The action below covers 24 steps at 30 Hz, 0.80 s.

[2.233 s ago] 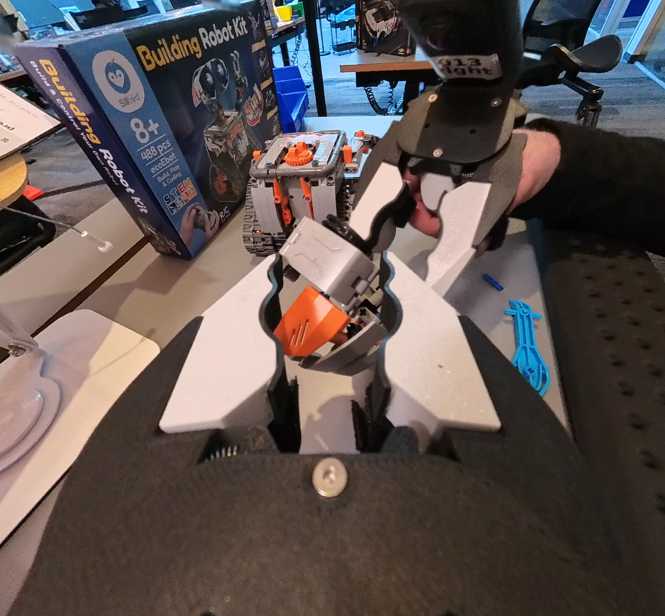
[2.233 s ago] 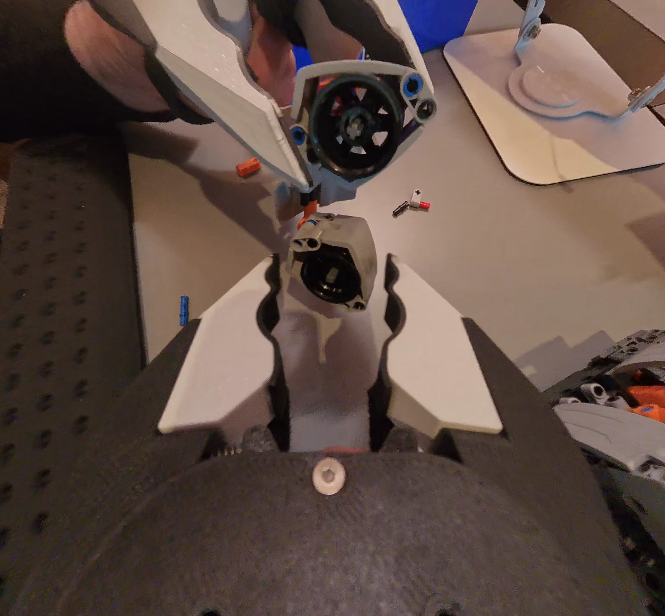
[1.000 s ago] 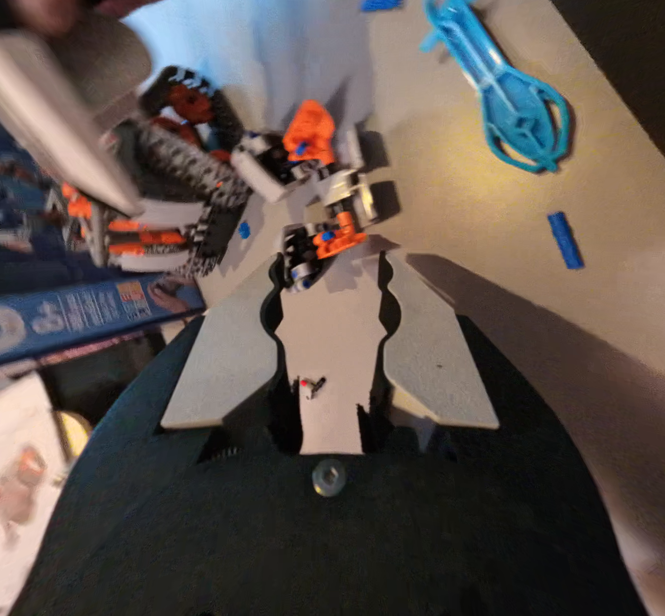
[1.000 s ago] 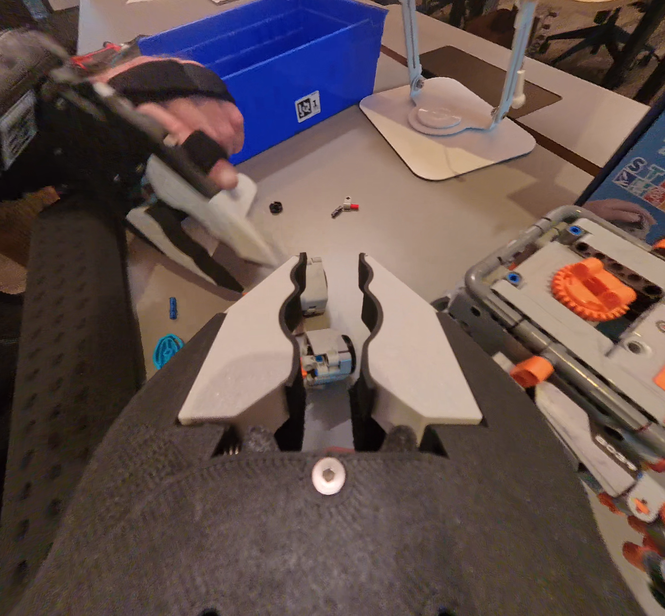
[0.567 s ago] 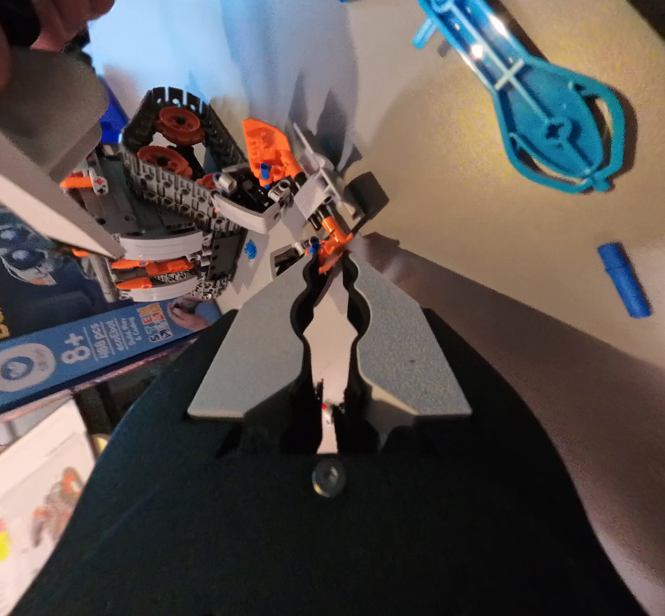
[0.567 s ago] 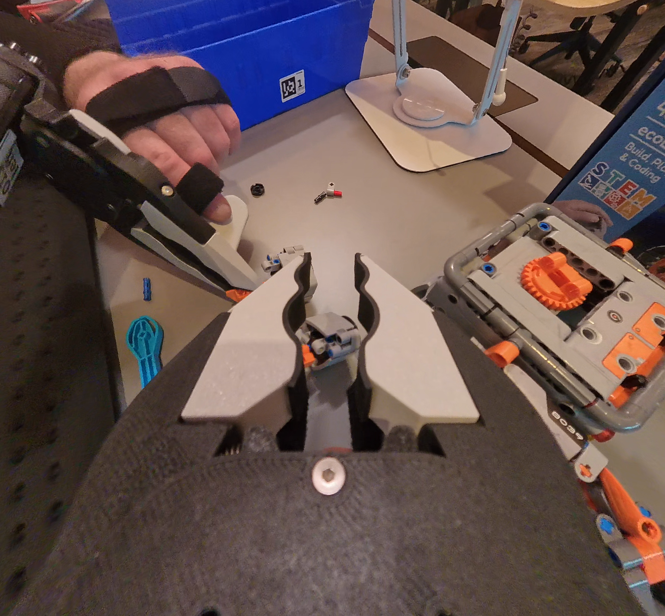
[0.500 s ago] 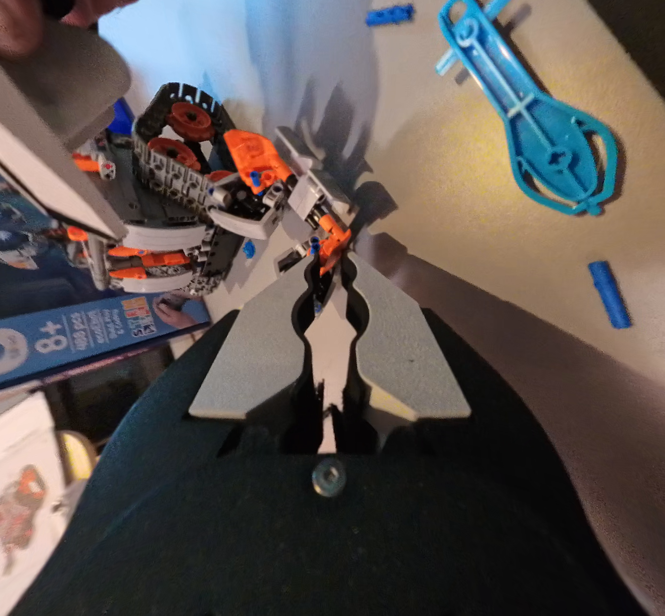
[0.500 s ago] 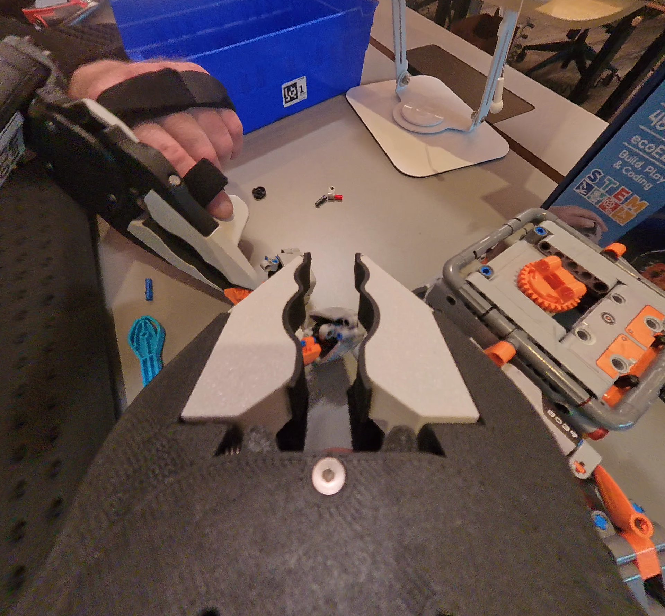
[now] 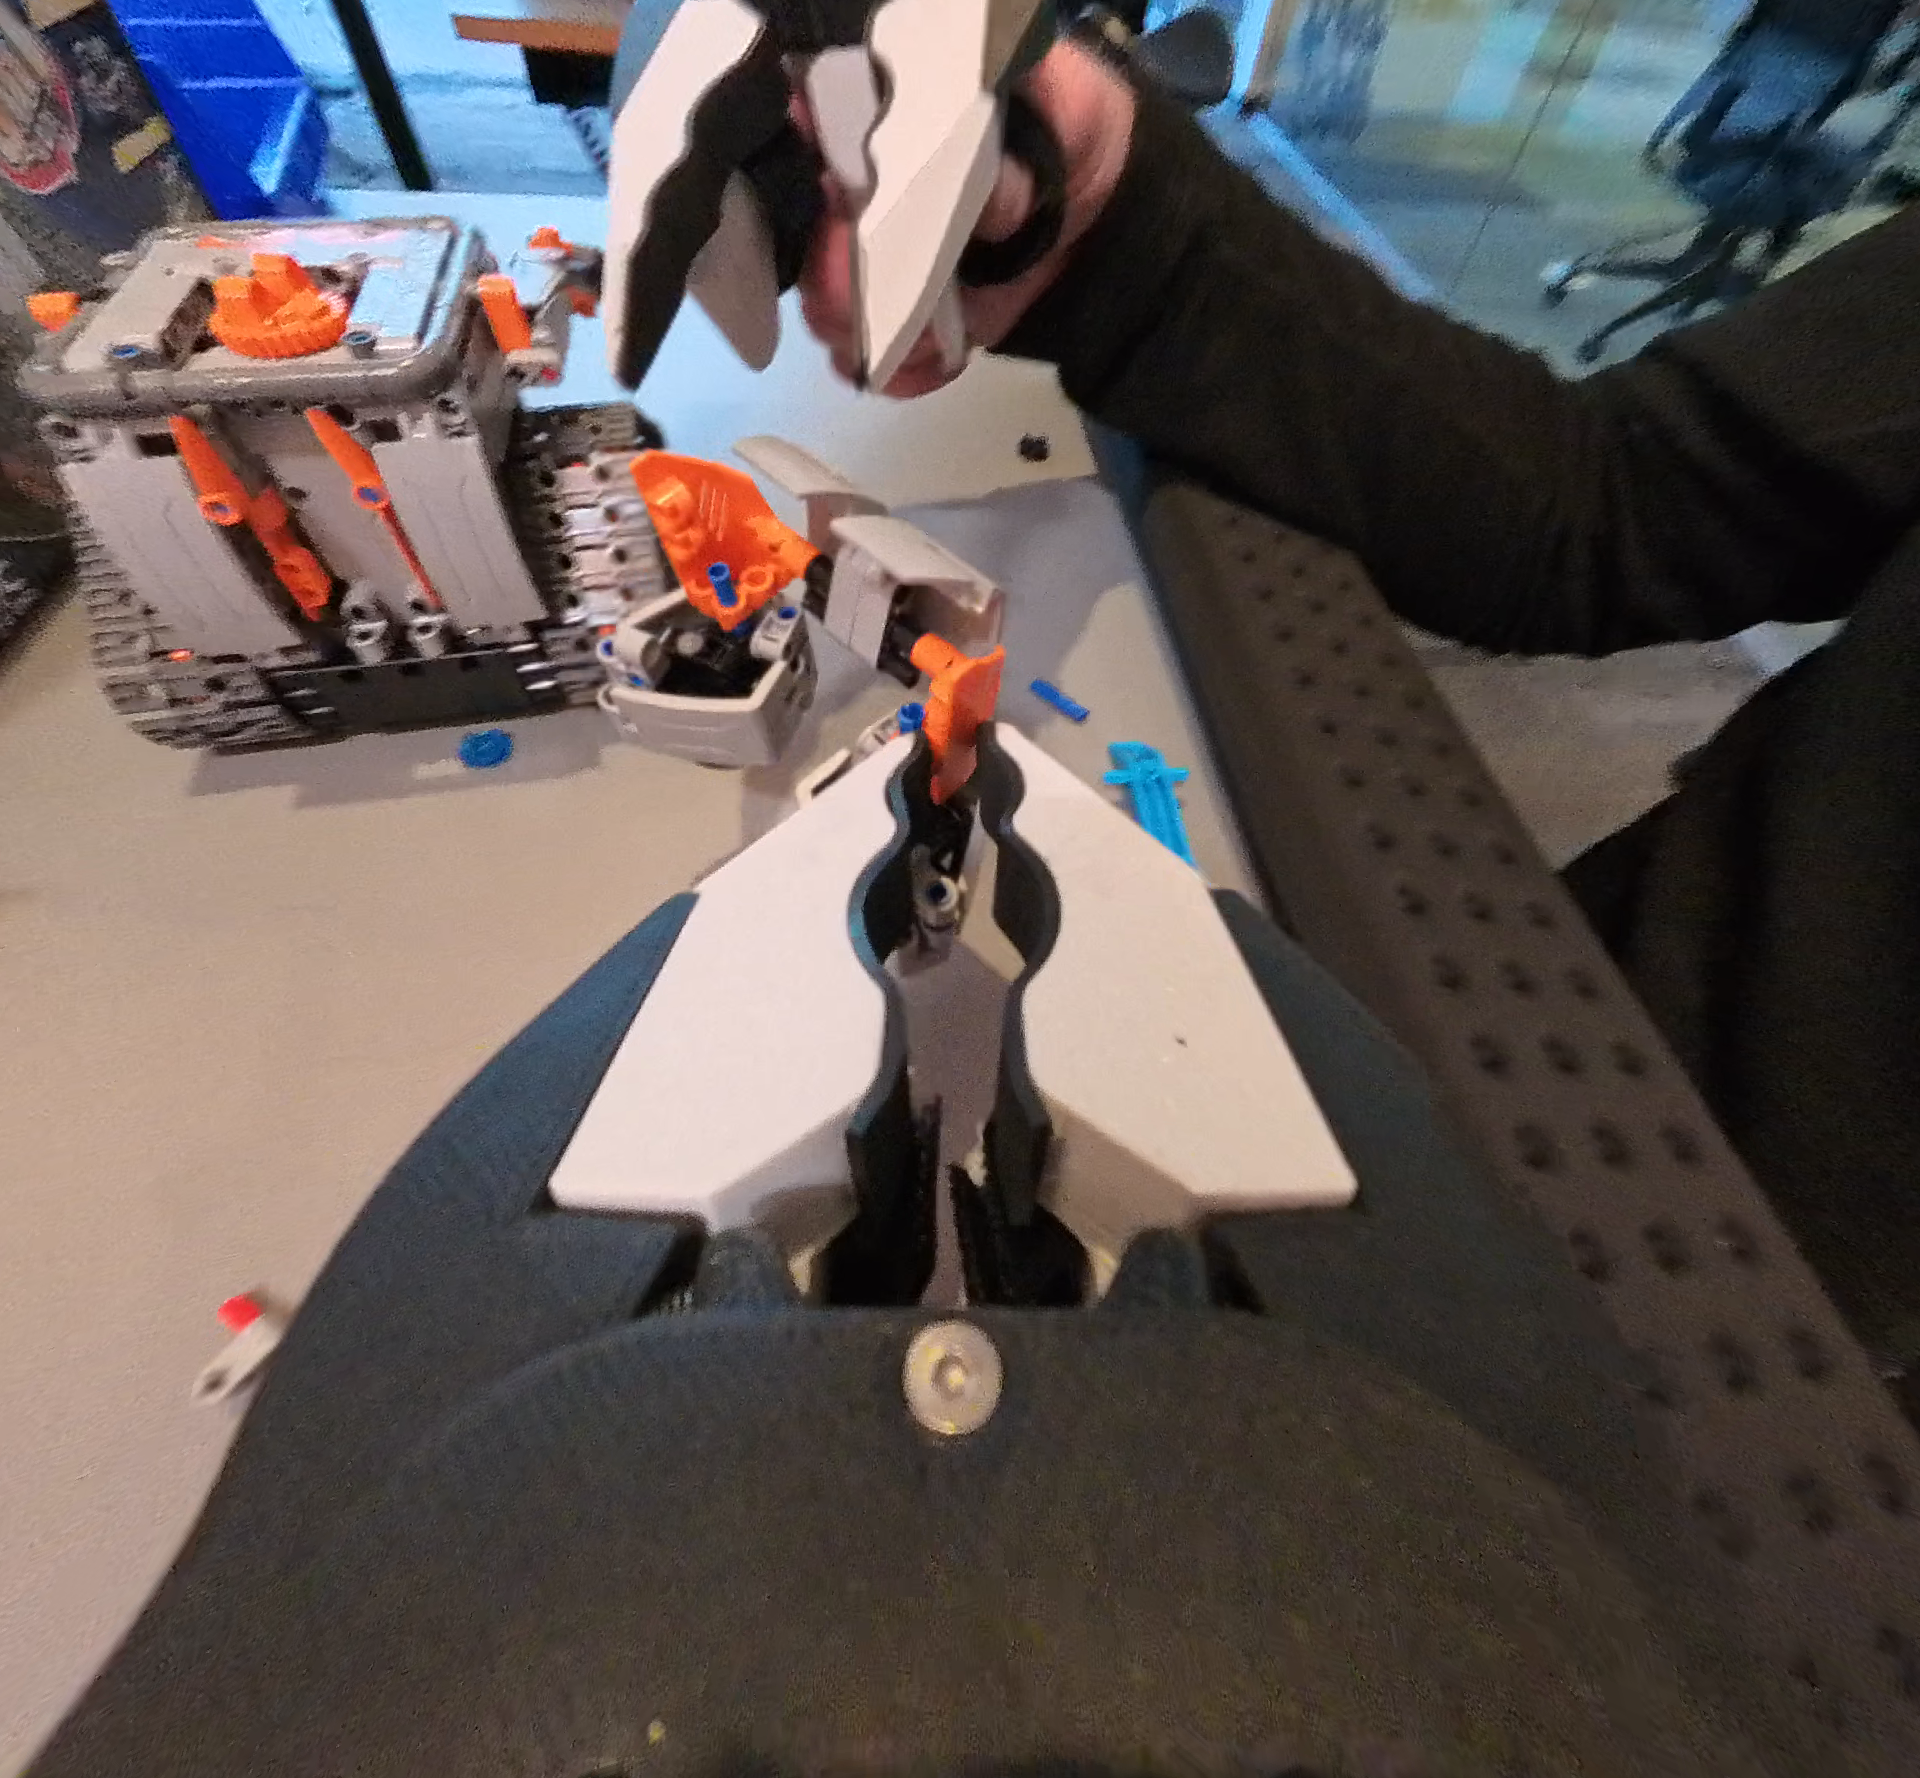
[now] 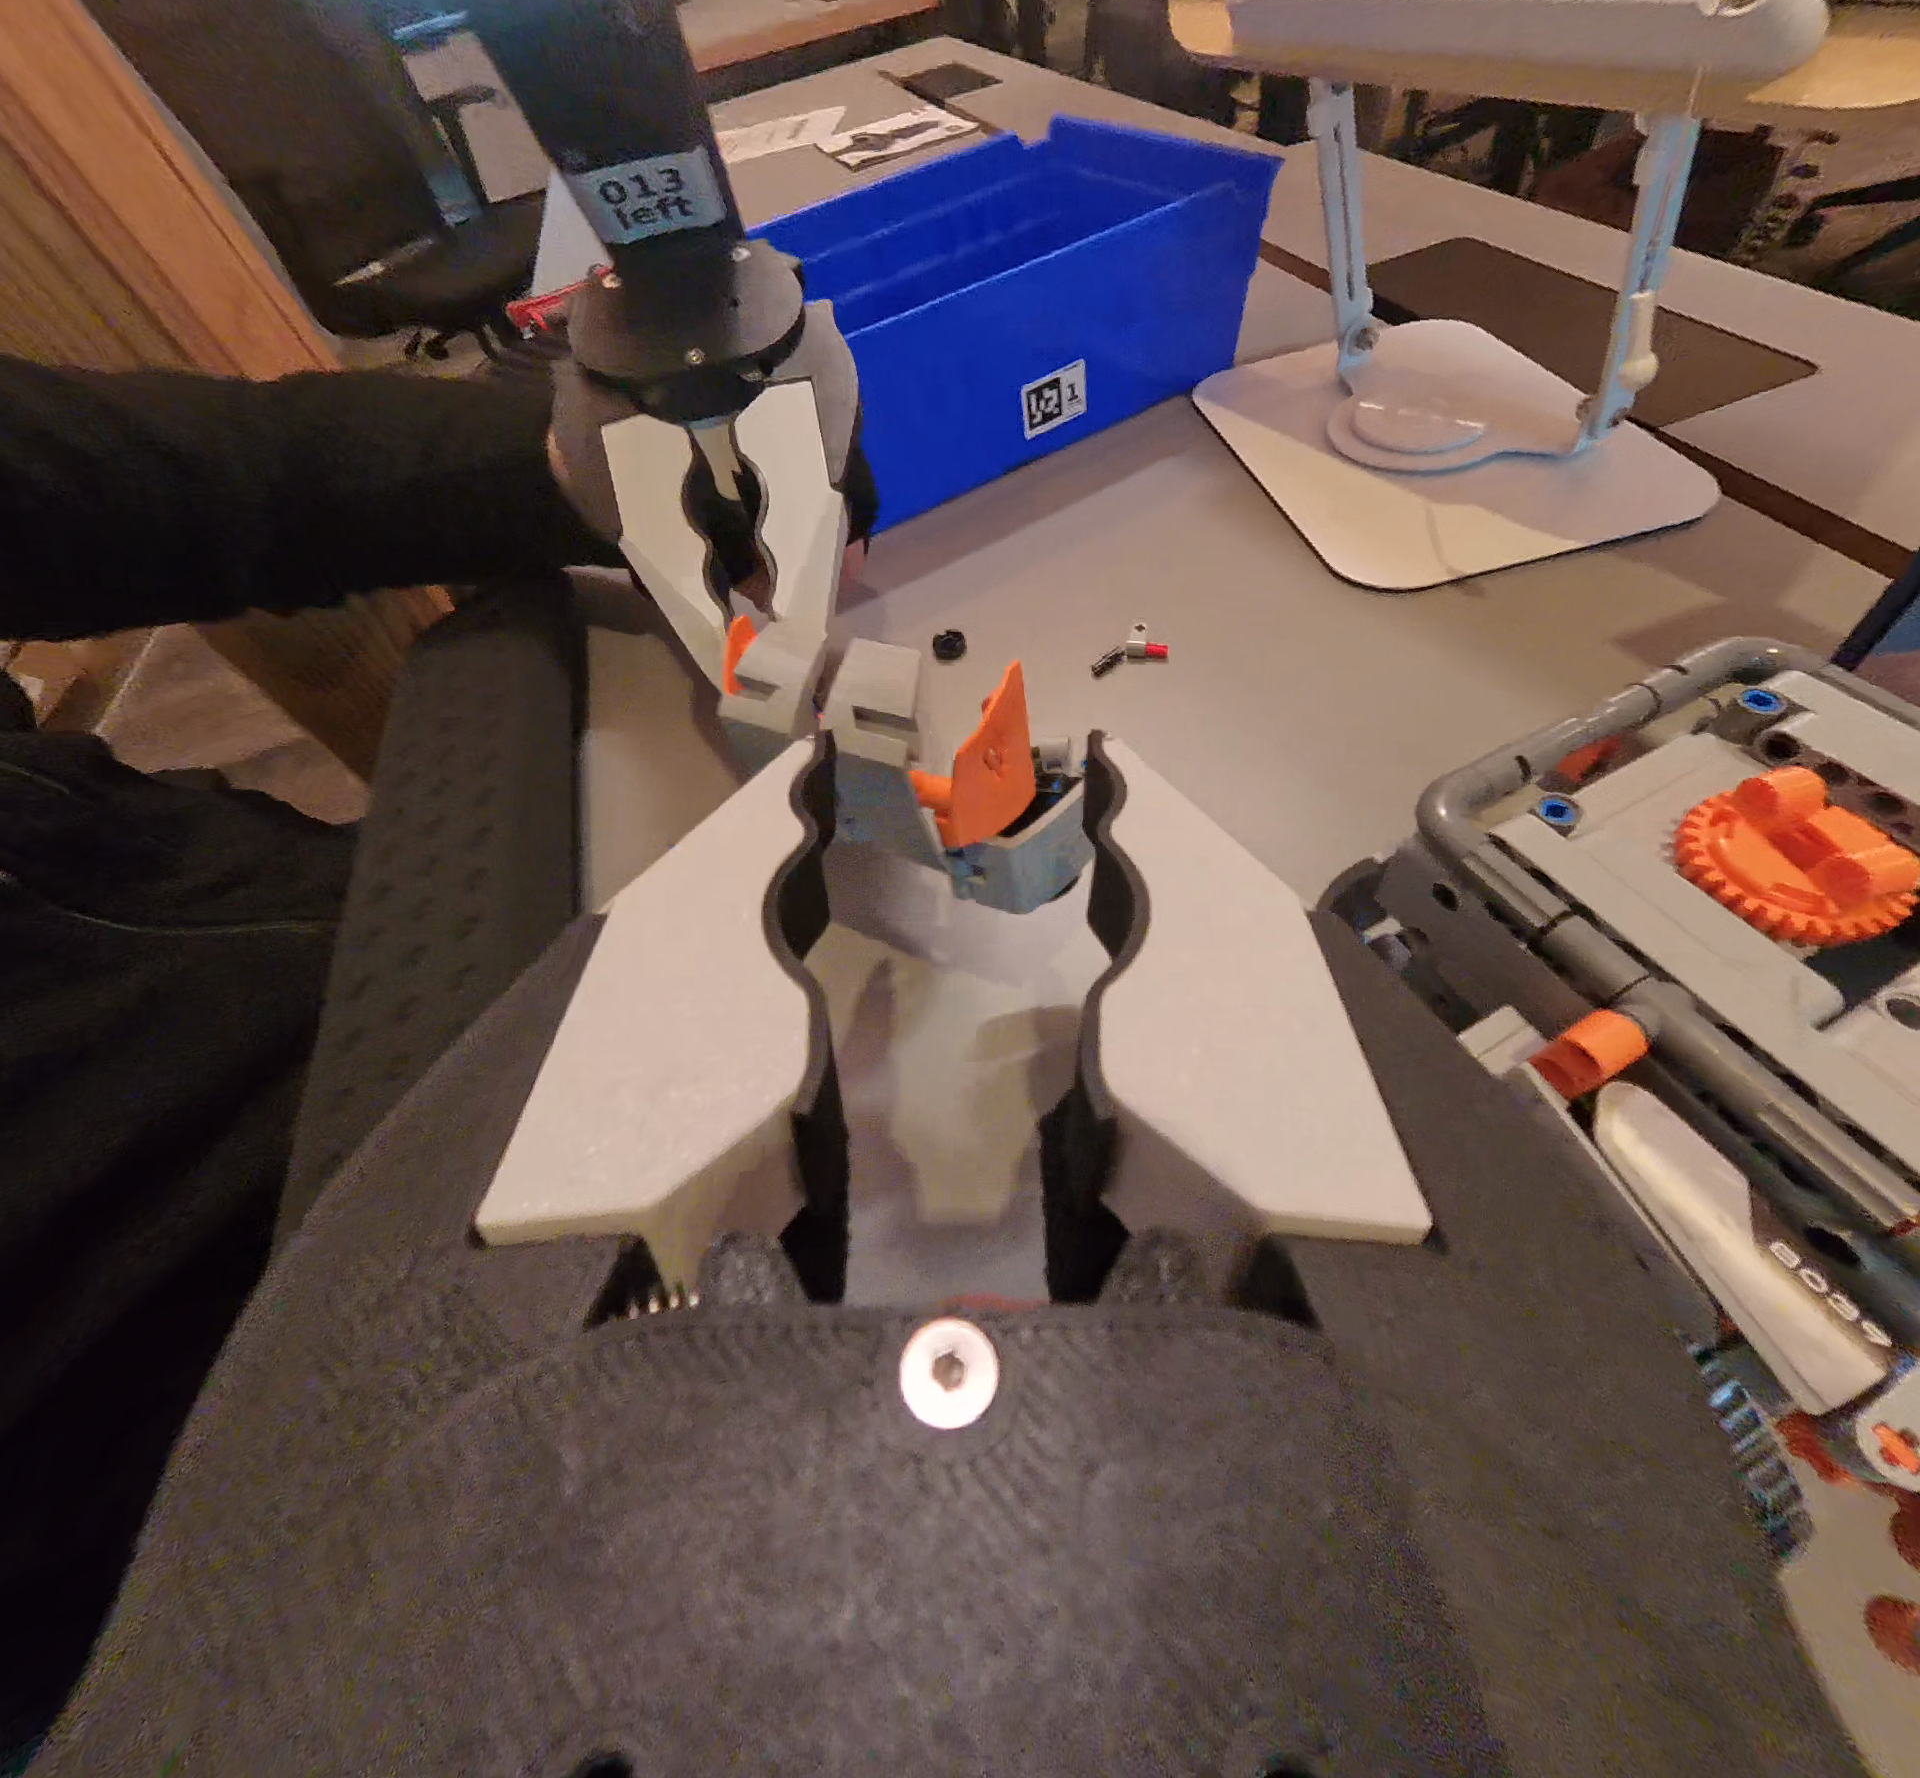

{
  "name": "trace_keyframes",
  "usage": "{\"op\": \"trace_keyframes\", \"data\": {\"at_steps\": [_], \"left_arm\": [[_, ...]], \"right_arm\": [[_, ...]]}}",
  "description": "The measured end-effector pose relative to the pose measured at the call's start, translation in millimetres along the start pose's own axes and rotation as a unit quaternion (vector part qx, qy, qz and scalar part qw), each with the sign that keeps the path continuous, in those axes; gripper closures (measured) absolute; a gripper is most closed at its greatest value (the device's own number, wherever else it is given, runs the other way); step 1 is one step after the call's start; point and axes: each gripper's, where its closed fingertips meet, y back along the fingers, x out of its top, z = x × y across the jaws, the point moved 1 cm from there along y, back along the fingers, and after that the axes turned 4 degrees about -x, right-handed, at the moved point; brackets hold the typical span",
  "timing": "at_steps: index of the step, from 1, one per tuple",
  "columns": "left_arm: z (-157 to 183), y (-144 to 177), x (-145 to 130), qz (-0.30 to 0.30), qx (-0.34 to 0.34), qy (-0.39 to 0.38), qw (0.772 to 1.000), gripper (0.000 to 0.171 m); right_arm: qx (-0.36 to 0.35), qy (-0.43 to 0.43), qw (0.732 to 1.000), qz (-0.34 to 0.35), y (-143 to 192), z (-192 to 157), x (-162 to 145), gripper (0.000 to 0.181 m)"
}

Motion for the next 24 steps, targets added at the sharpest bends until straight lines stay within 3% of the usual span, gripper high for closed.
{"op": "trace_keyframes", "data": {"at_steps": [5,13,24], "left_arm": [[17.6,1.6,17.5,0.065,-0.07,0.021,0.995,0.17],[16.0,-11.3,-3.2,0.053,-0.085,0.047,0.994,0.171],[10.3,3.9,22.2,0.126,-0.076,0.032,0.989,0.171]], "right_arm": [[0.045,0.03,0.995,-0.083,-23.6,-16.6,-31.7,0.119],[0.055,0.054,0.986,-0.148,-49.4,-23.7,-55.6,0.132],[0.074,-0.008,0.997,-0.024,-40.5,-25.8,-12.8,0.122]]}}
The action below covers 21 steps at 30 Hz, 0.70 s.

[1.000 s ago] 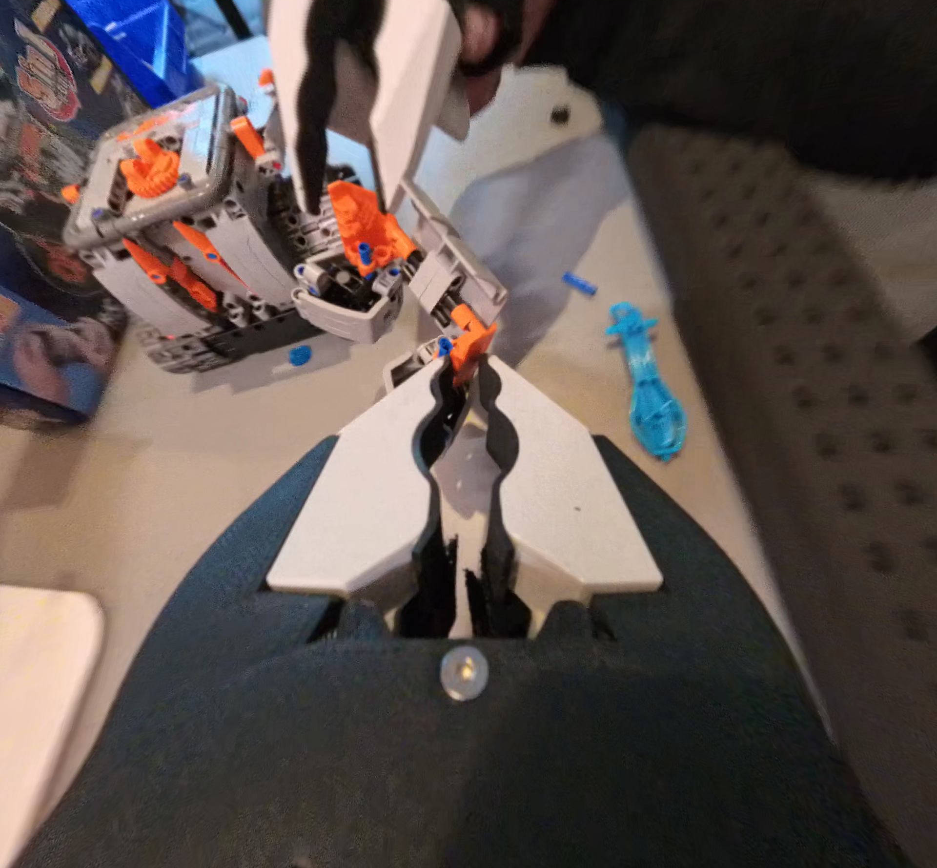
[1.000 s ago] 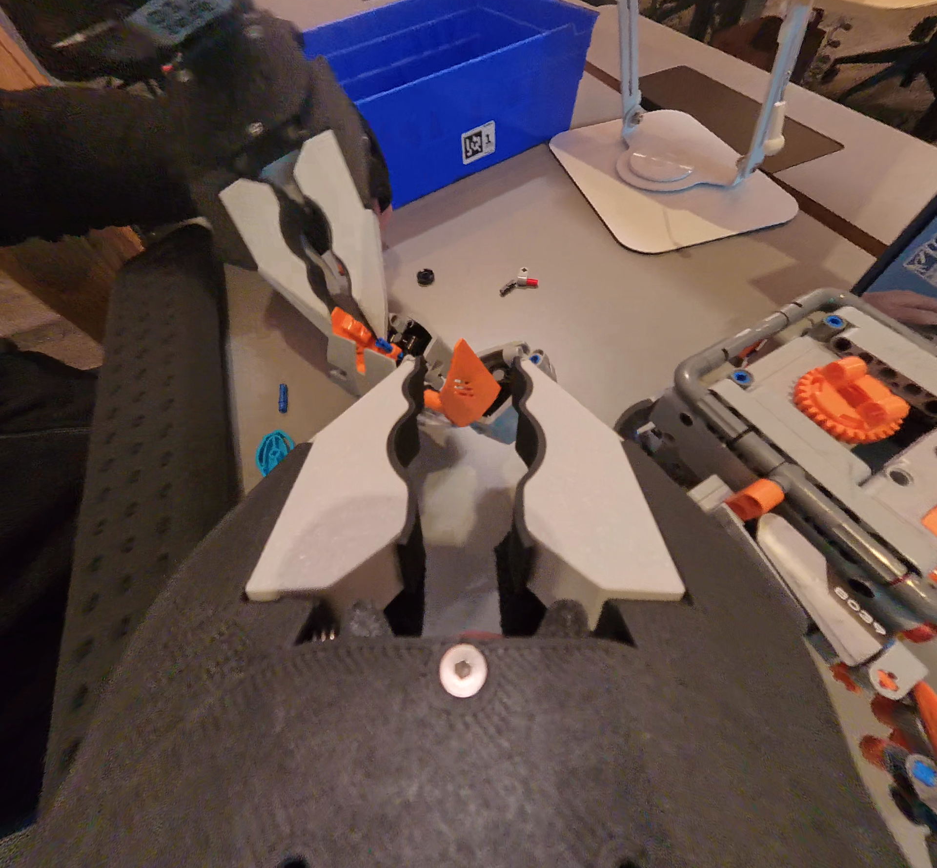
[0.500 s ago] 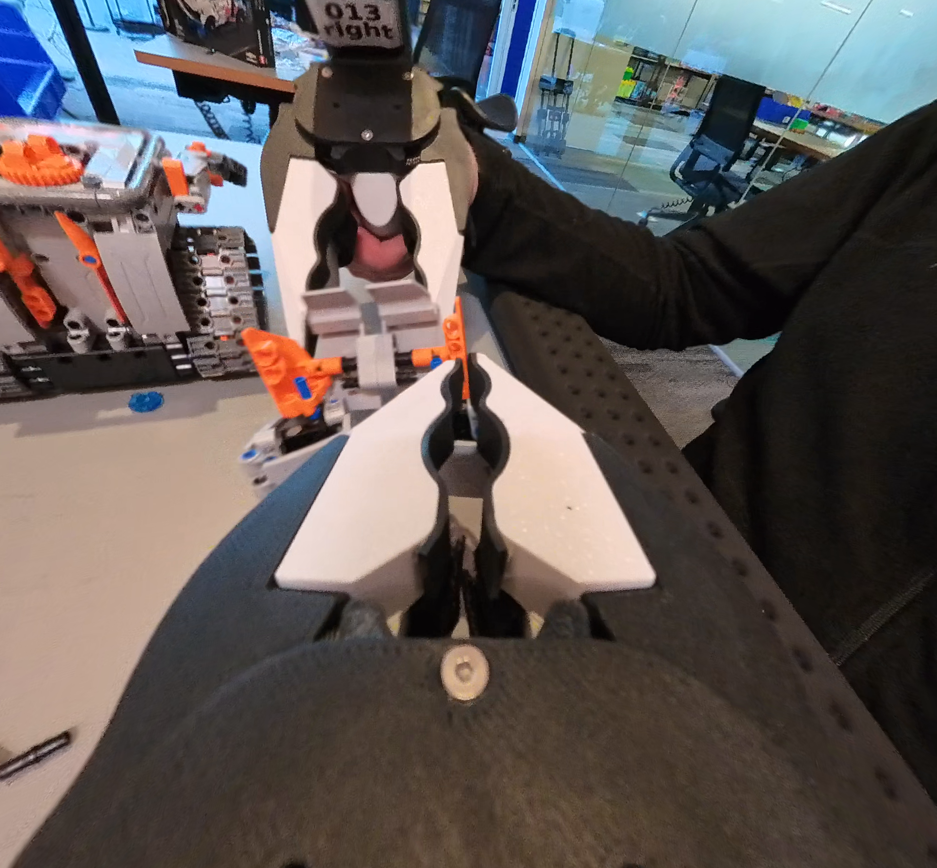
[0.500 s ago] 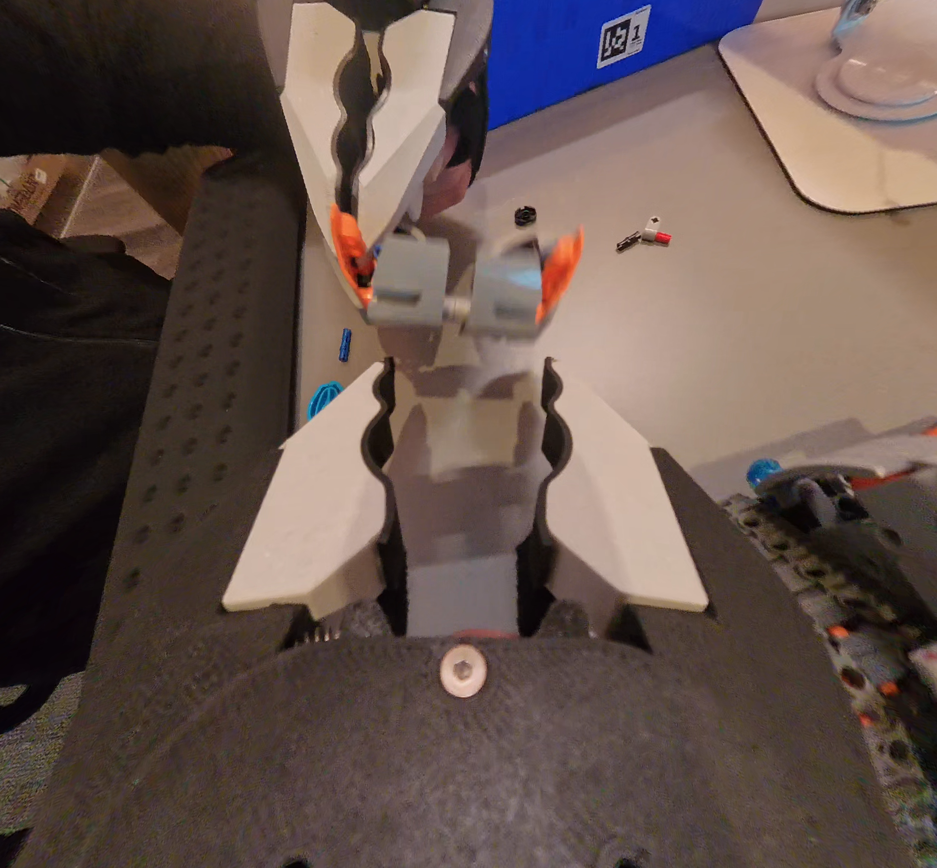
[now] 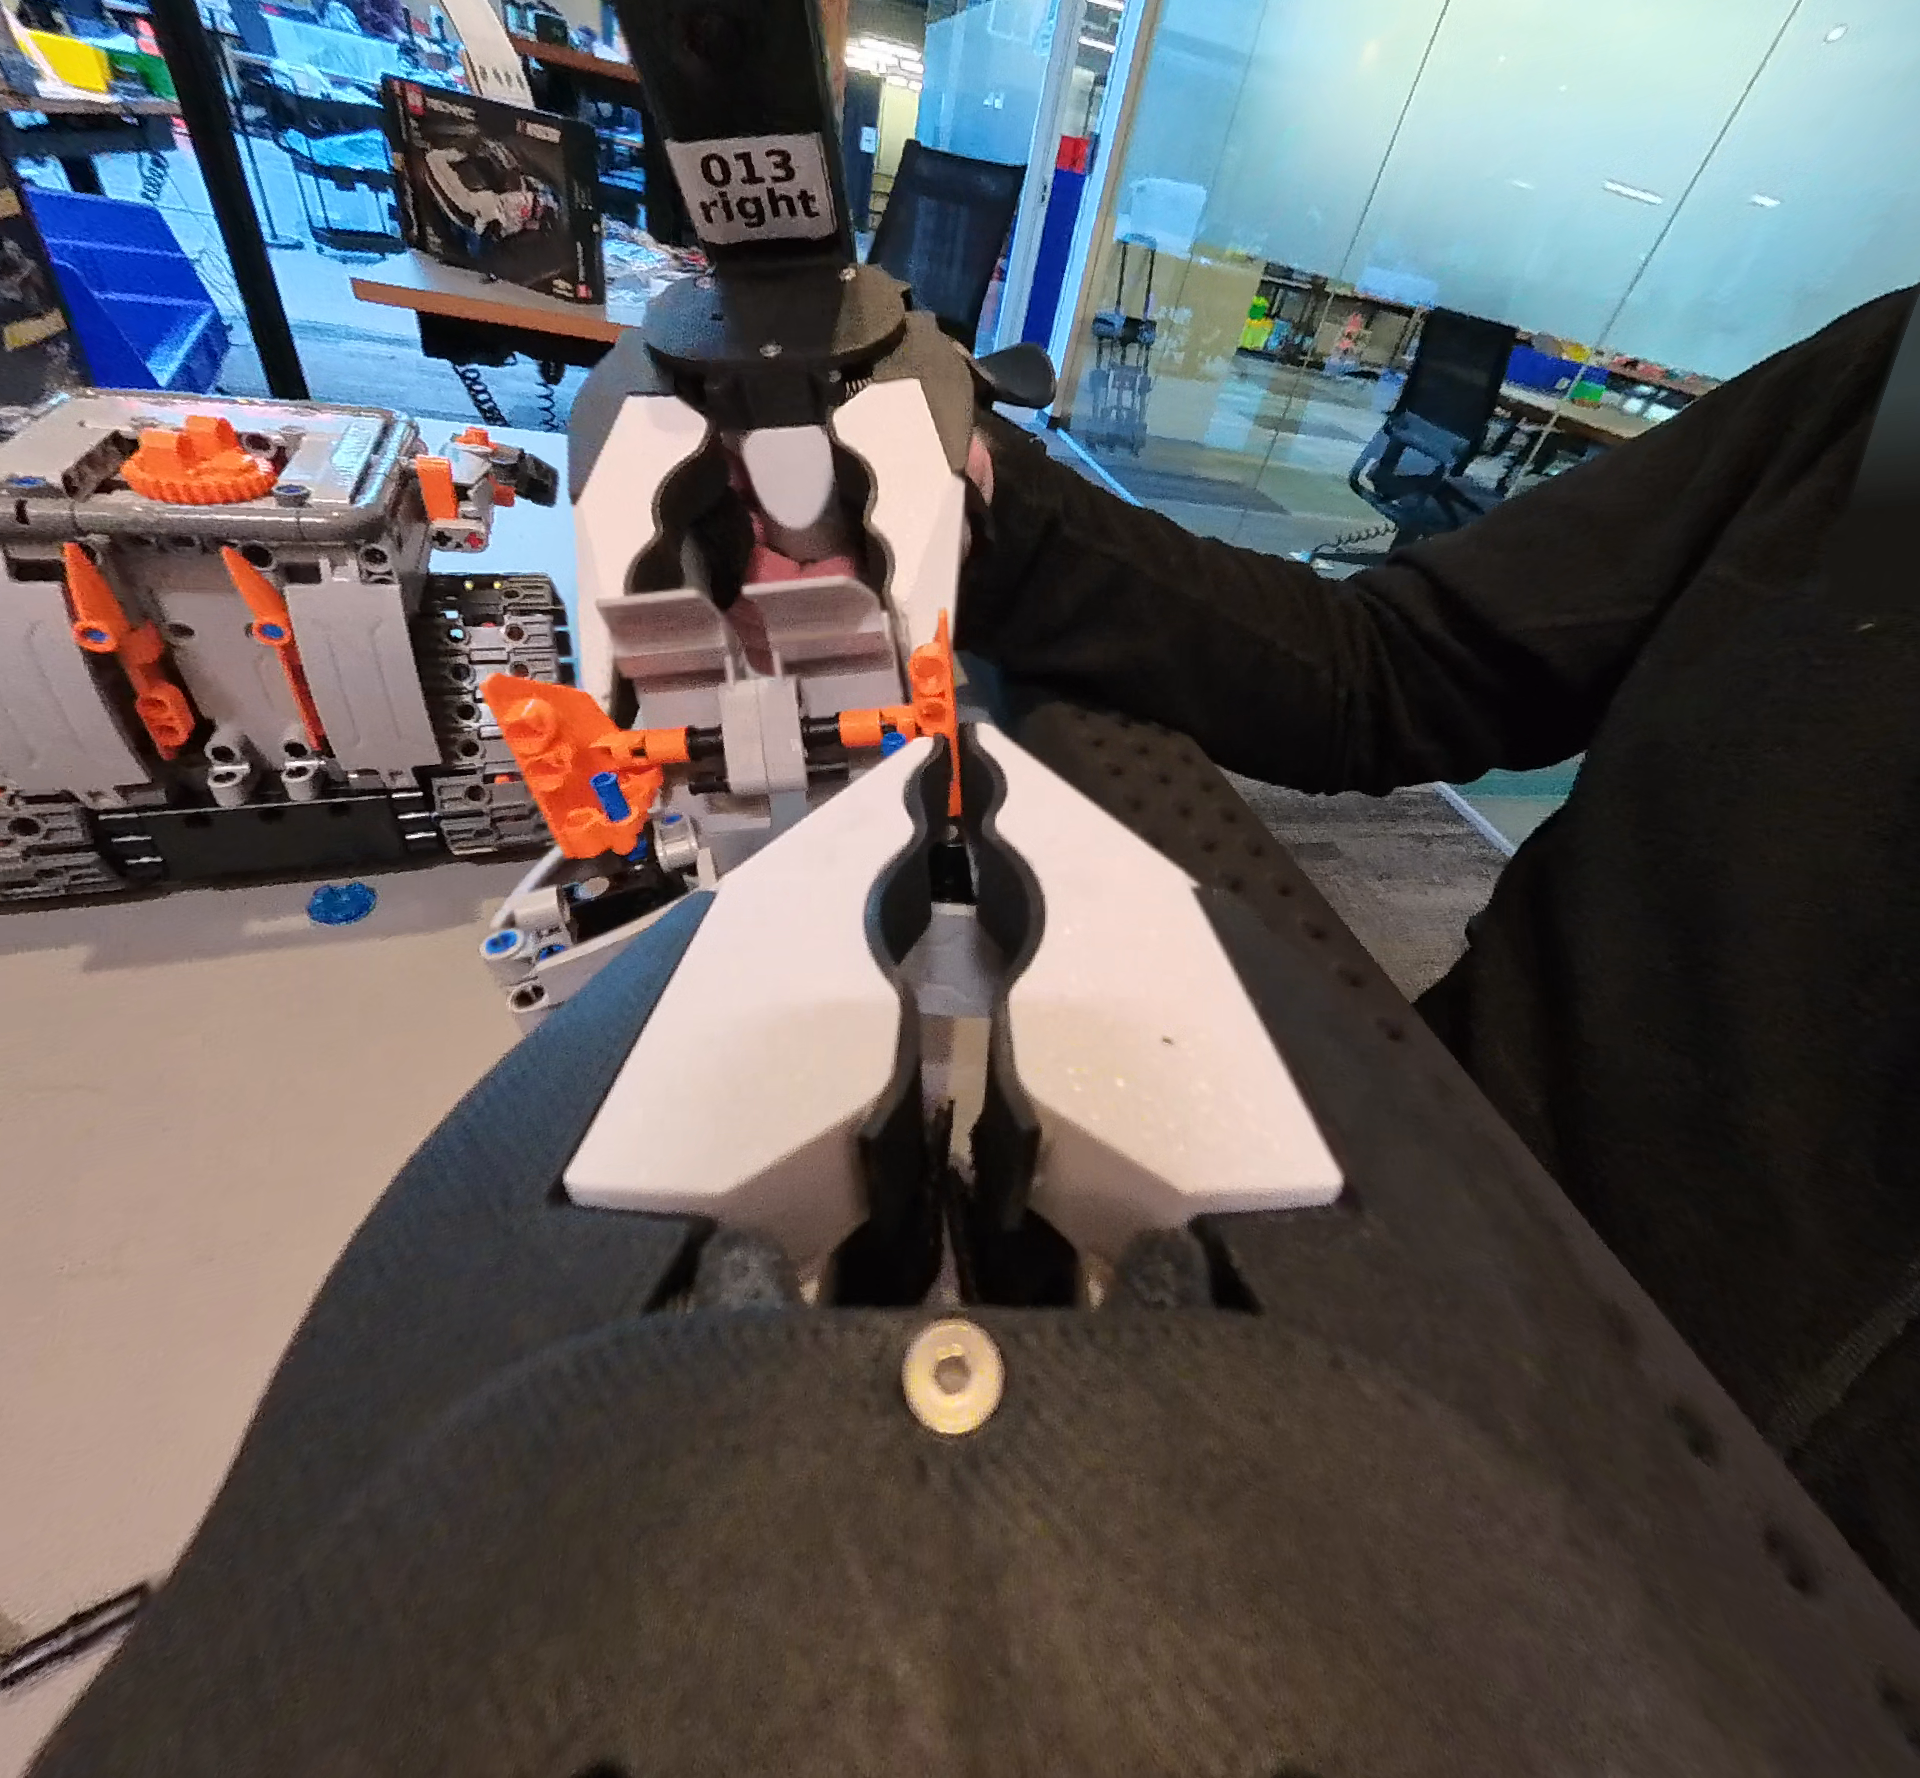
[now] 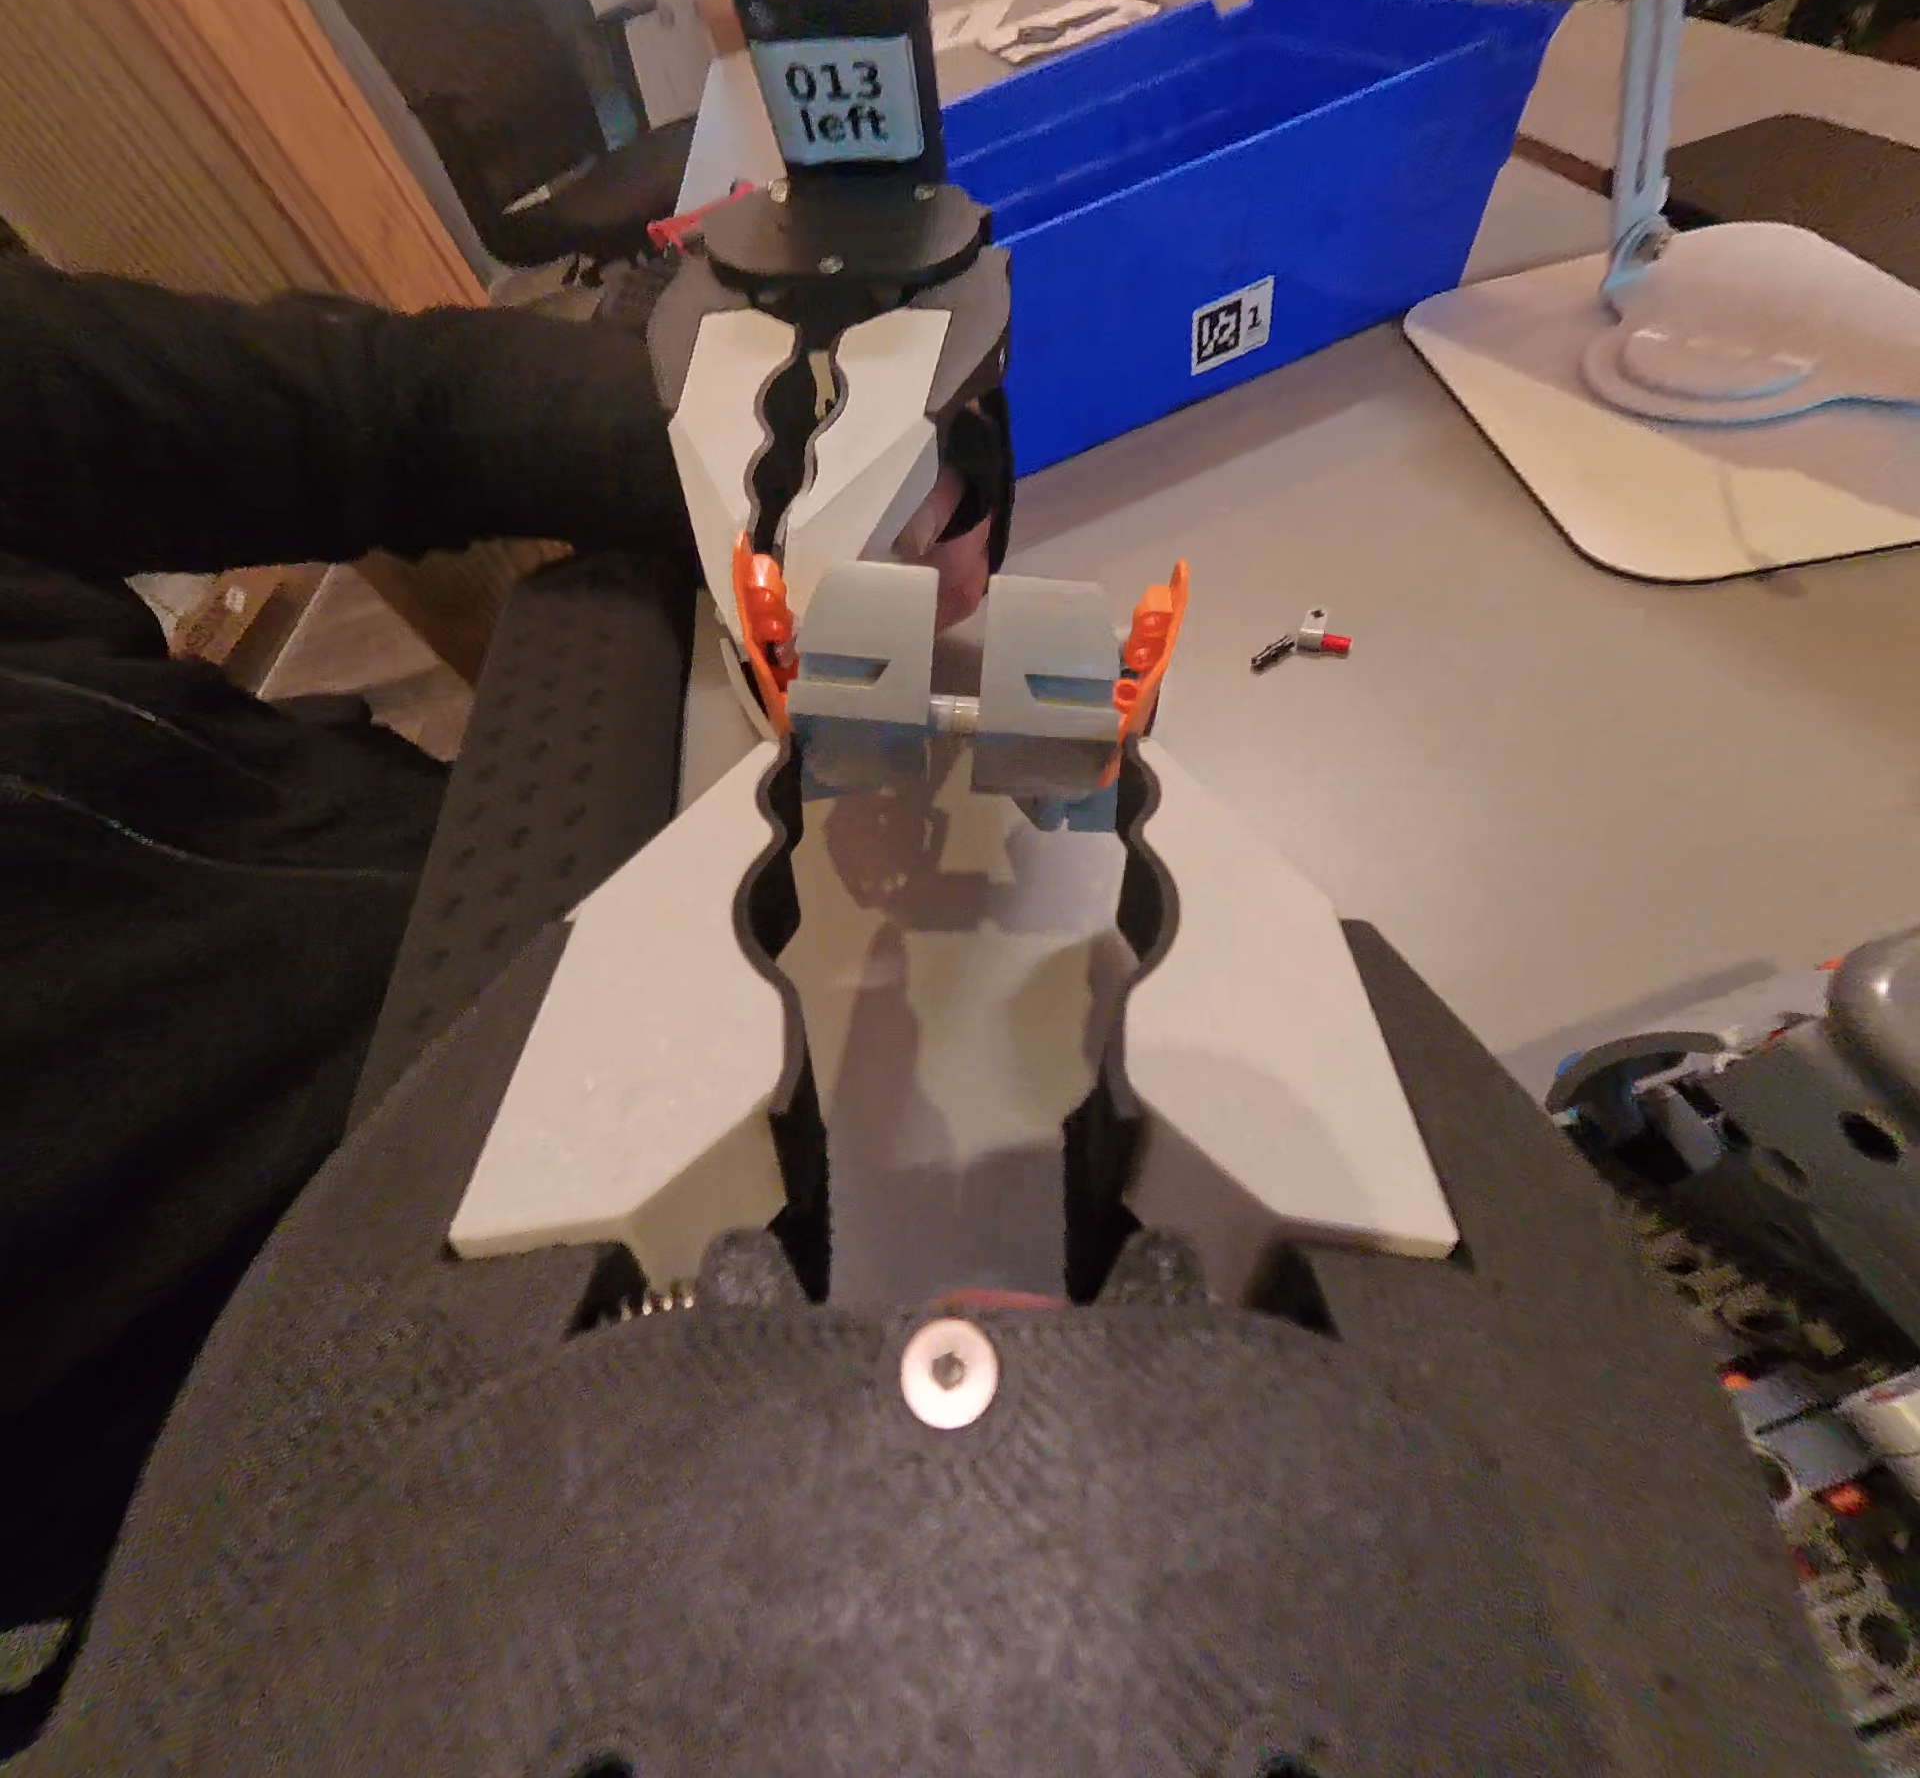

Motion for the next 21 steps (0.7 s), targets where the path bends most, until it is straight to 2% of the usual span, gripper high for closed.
{"op": "trace_keyframes", "data": {"at_steps": [5,9,18,21], "left_arm": [[-3.9,2.1,3.1,0.007,0.021,-0.026,0.999,0.171],[-2.0,3.6,7.9,0.019,0.014,-0.033,0.999,0.171],[16.5,4.0,14.9,0.027,-0.029,-0.051,0.998,0.171],[14.5,4.9,14.6,0.022,-0.023,-0.045,0.998,0.171]], "right_arm": [[0.004,-0.02,0.999,0.032,-0.3,0.0,9.9,0.115],[0.004,-0.017,0.999,0.05,-0.4,0.2,15.0,0.12],[0.074,-0.031,0.993,0.088,1.4,-15.0,23.9,0.126],[0.066,-0.031,0.994,0.084,1.5,-13.3,23.6,0.126]]}}
